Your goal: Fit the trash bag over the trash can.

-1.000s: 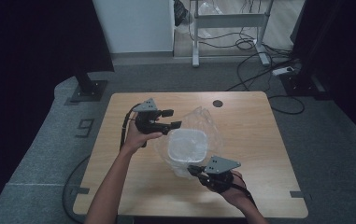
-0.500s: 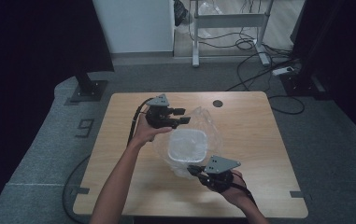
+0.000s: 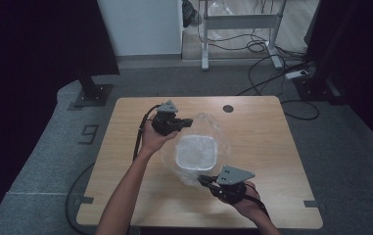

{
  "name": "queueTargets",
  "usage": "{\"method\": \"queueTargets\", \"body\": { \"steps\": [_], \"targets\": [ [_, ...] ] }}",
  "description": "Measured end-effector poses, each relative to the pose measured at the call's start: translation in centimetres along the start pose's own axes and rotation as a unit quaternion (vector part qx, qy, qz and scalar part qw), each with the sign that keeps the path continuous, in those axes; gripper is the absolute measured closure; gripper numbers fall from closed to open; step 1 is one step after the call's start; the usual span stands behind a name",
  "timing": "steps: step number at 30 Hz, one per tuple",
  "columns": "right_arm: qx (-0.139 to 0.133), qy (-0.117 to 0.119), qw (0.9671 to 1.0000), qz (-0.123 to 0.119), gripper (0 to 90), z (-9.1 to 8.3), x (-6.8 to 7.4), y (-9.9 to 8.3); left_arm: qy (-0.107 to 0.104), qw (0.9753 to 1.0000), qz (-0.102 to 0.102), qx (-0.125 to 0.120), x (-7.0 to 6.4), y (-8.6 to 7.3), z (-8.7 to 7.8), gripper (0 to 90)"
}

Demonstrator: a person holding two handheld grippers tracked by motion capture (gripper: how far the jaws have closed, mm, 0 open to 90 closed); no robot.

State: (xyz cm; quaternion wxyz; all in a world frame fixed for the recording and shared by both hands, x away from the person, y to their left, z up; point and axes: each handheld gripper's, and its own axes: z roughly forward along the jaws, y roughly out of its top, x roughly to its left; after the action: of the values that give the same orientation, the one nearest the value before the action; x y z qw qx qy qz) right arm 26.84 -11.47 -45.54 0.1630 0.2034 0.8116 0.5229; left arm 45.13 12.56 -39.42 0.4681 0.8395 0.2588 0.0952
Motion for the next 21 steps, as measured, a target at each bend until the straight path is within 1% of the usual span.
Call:
{"method": "queueTargets", "body": {
  "steps": [5,7,9,11,13,16,21],
  "targets": [
    [-0.011,-0.003,0.9999,0.001,85.6,-0.2,0.0,-0.6,0.009,0.9999,-0.007,-0.008,0.6,-1.0,0.1,90.0],
    [-0.015,-0.002,0.9999,-0.002,85.6,-0.2,0.1,-0.9,0.012,0.9998,-0.009,-0.013,0.7,-1.3,0.0,90.0],
    [-0.018,-0.001,0.9998,-0.009,85.7,-0.2,0.3,-1.3,0.004,0.9997,-0.014,-0.022,0.9,-1.7,0.0,90.0],
    [-0.025,0.005,0.9995,-0.016,85.7,-0.2,0.5,-1.7,0.004,0.9995,-0.015,-0.027,0.9,-2.0,-0.1,90.0],
    [-0.029,0.009,0.9994,-0.016,85.8,-0.2,0.7,-1.8,0.004,0.9995,-0.017,-0.026,0.9,-2.1,-0.2,90.0],
    [-0.024,0.008,0.9995,-0.017,86.6,-0.1,0.7,-1.9,0.009,0.9995,-0.023,-0.02,1.0,-2.4,0.0,90.0],
    [-0.014,0.012,0.9998,-0.006,87.8,0.7,0.4,-2.9,0.01,0.9993,-0.032,-0.014,1.5,-2.9,0.3,90.0]
  ]
}}
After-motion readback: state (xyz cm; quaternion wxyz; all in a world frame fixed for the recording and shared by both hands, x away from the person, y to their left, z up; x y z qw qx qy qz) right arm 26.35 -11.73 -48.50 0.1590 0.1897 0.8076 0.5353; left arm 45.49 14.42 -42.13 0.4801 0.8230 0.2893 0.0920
